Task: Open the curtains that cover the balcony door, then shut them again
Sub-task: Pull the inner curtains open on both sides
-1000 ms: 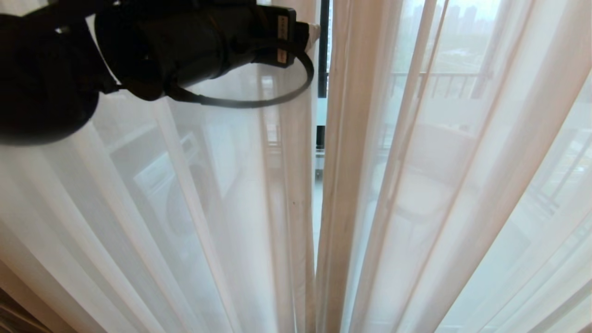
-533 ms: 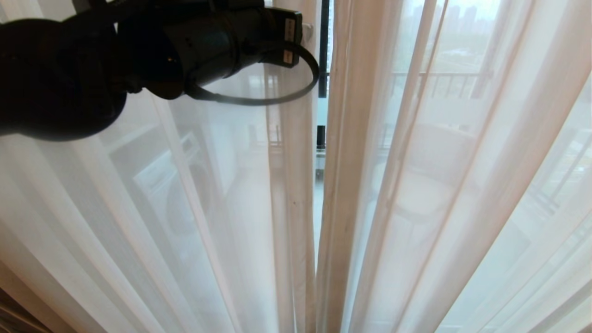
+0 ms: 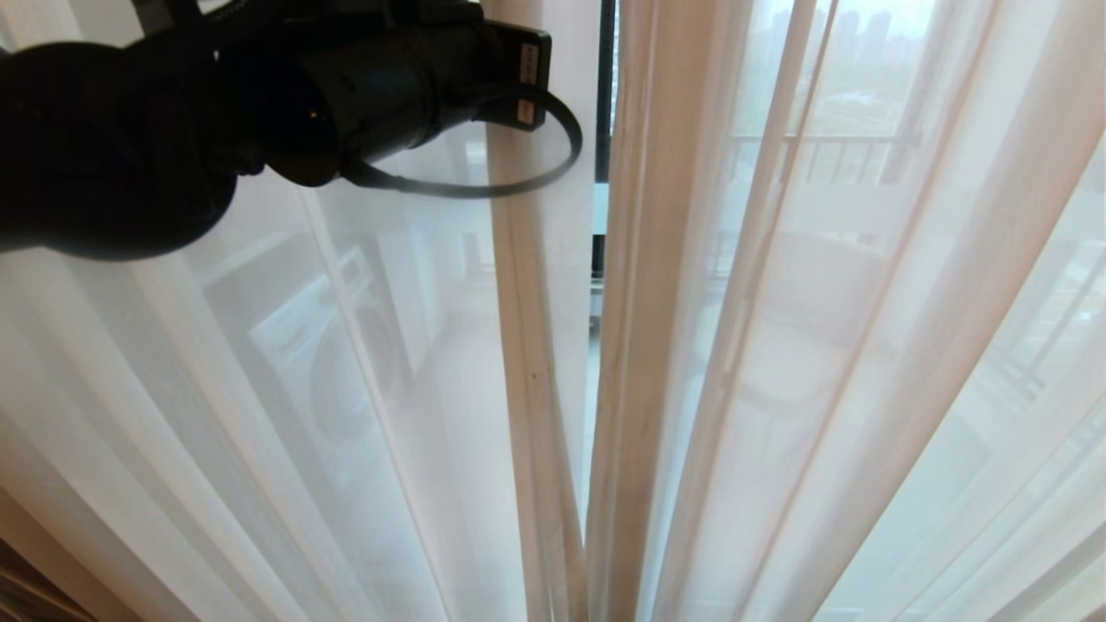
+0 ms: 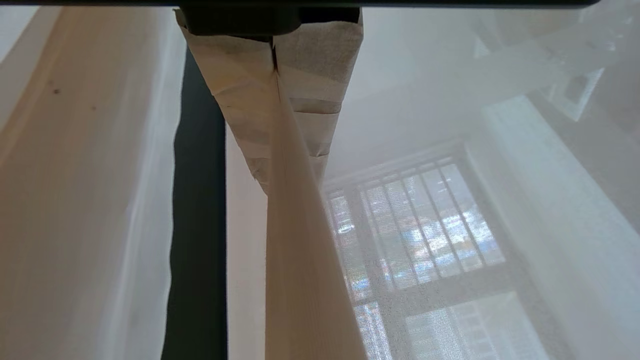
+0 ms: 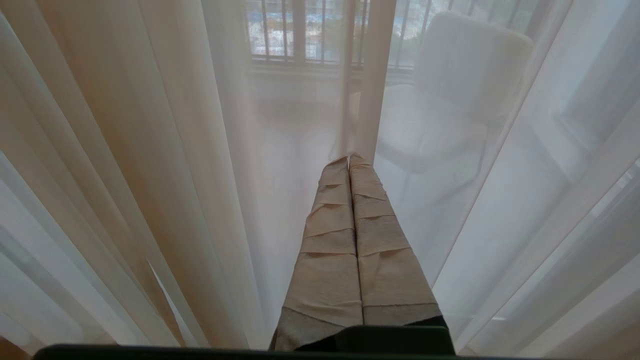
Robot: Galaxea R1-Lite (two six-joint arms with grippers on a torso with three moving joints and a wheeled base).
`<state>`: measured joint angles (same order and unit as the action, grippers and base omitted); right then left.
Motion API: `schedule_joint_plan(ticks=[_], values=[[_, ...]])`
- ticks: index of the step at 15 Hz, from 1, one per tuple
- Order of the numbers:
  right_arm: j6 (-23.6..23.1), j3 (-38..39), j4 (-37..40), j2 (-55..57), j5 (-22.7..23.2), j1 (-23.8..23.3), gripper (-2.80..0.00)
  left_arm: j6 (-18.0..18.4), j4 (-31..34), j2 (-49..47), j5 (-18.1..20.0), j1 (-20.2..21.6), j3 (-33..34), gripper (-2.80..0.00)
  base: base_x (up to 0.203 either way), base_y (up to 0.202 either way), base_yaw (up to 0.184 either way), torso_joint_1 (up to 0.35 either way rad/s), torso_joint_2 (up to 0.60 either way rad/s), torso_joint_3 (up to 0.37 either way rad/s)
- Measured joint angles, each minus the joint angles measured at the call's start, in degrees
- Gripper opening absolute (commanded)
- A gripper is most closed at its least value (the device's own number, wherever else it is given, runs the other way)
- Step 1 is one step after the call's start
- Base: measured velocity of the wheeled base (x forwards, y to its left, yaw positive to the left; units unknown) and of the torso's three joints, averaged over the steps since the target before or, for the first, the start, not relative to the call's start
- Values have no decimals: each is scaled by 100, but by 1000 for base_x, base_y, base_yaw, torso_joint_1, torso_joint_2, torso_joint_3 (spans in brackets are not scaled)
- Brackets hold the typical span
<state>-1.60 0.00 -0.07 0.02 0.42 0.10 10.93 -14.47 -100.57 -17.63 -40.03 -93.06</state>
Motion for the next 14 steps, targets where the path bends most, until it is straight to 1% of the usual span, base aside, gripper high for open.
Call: schedule_joint_plan(ticks=[4,7,14], values=[[0,0,-2,0,-1,0,-280,97,1,144,-5,282,116,-280,0,0,0,0,0,0],[-3,0,0,0,0,0,-280,100,-11,403,-4,561,441,-280,0,0,0,0,0,0],[-2,0,0,0,0,0,-280,97,-12,1071,-24,1580,1100,-280,0,0,0,0,0,0]])
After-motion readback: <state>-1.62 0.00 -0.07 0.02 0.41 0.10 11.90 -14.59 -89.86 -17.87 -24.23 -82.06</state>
